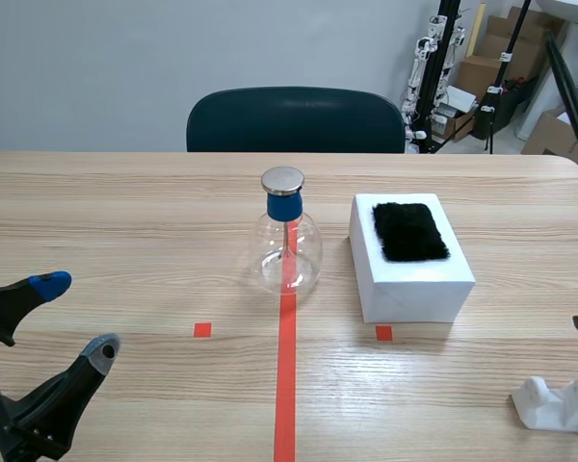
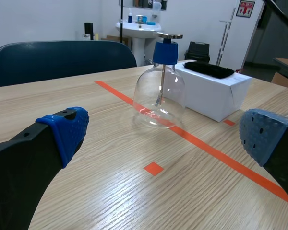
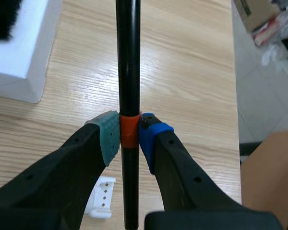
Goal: Do the electroscope experiment. put the rod down on the box
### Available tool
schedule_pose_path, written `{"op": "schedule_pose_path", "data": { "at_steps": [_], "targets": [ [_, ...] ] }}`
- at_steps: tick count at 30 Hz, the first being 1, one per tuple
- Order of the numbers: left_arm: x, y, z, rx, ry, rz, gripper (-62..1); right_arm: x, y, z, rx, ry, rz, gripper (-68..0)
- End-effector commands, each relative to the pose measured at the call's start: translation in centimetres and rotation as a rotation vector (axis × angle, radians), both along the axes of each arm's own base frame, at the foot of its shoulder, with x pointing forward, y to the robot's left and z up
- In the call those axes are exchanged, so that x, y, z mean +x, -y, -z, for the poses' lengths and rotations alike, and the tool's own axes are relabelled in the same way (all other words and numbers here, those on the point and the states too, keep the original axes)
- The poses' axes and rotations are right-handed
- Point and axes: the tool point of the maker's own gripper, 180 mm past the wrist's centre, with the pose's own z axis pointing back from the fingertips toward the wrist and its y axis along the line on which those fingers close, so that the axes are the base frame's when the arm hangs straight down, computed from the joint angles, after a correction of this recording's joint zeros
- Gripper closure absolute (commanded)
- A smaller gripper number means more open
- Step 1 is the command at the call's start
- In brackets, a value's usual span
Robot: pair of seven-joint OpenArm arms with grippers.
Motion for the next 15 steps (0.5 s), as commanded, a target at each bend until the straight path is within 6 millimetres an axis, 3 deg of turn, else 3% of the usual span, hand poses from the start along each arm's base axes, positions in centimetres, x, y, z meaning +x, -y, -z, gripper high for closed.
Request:
{"op": "schedule_pose_path", "data": {
  "at_steps": [1,15],
  "targets": [
    [0.3,-0.4,-0.8,-0.016,0.026,-0.009,-62.3,1.1,0.0,-1.4,0.004,0.006,-0.001,0.0],
    [0.3,-0.4,-0.8,-0.016,0.026,-0.009,-62.3,2.5,-0.2,-0.6,0.171,-0.262,0.092,0.0]
  ]
}}
